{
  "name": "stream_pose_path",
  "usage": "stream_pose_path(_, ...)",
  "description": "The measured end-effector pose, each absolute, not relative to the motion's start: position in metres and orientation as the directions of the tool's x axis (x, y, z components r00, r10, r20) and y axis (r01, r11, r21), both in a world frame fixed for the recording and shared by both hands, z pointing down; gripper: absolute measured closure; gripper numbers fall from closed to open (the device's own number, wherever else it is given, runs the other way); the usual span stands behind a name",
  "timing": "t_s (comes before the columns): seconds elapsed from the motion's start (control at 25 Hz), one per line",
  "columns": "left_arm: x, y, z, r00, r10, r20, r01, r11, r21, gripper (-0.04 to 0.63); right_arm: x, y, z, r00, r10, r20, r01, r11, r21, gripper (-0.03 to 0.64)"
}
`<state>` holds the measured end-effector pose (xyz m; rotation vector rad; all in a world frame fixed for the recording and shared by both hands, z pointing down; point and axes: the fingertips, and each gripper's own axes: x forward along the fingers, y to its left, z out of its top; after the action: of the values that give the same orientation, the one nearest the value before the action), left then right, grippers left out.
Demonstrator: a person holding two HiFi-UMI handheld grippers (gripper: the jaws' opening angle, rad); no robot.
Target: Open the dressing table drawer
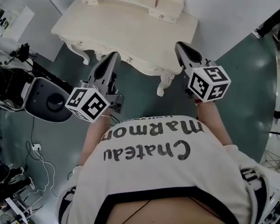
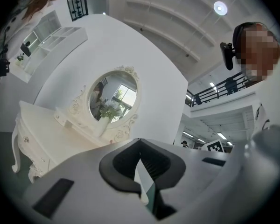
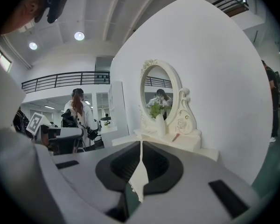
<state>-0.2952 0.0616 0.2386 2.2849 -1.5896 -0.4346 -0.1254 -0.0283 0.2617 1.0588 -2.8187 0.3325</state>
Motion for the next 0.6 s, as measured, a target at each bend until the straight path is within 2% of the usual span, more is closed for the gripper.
stream_pose_path(0.6,-0.344,0.035,0.254,0.37,-0.927,-0.057,-0.817,-0.354,0.455,0.572,-0.159,-0.048,0.279,-0.703,-0.672,0.232,-0.709,0.688,-0.152,0.584)
